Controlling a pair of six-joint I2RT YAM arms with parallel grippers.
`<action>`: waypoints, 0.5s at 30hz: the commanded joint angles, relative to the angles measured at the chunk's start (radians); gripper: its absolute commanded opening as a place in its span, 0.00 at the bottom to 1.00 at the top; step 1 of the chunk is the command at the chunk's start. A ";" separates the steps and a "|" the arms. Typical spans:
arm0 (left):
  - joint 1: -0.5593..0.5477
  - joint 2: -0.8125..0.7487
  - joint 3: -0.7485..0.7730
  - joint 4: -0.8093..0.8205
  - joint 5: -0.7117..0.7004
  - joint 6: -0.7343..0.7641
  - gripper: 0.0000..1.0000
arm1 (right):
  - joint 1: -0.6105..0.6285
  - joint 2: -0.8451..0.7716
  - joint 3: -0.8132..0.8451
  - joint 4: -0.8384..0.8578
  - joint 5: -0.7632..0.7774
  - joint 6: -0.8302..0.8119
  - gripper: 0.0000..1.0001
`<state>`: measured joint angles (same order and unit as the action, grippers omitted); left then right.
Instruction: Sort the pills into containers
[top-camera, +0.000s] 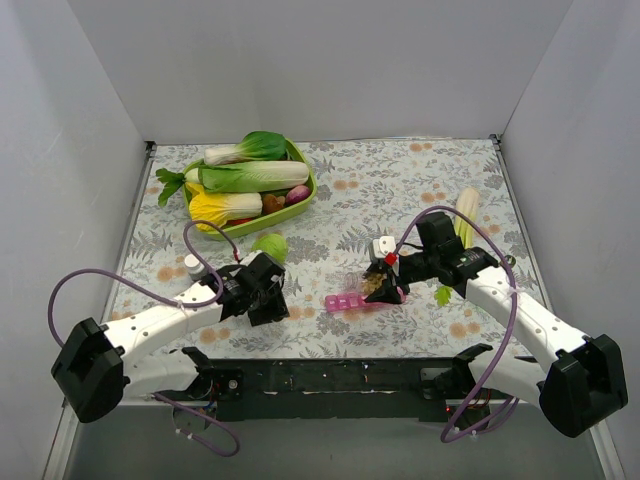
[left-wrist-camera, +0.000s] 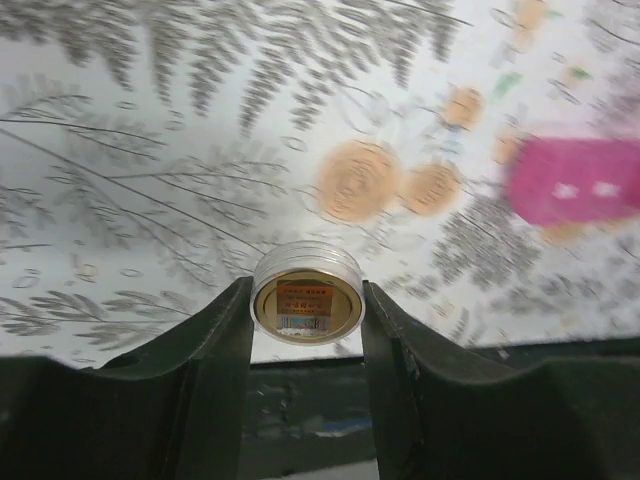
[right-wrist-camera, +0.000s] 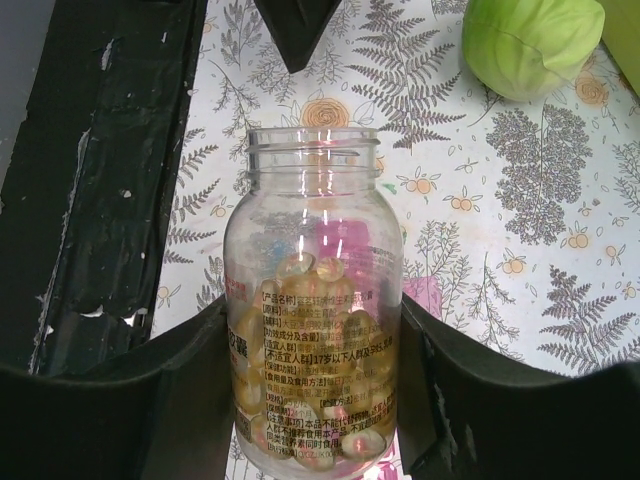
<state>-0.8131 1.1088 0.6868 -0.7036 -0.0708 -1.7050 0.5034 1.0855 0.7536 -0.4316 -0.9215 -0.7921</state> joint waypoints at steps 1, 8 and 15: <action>0.041 0.014 -0.036 -0.057 -0.205 -0.030 0.26 | -0.014 -0.024 -0.011 0.042 -0.019 0.013 0.01; 0.080 0.074 -0.053 -0.051 -0.208 -0.070 0.60 | -0.020 -0.036 -0.020 0.045 -0.025 0.017 0.01; 0.080 -0.012 -0.006 -0.099 -0.204 -0.078 0.85 | -0.022 -0.036 -0.020 0.044 -0.034 0.017 0.01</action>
<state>-0.7368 1.1698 0.6308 -0.7589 -0.2432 -1.7733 0.4850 1.0698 0.7364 -0.4152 -0.9230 -0.7841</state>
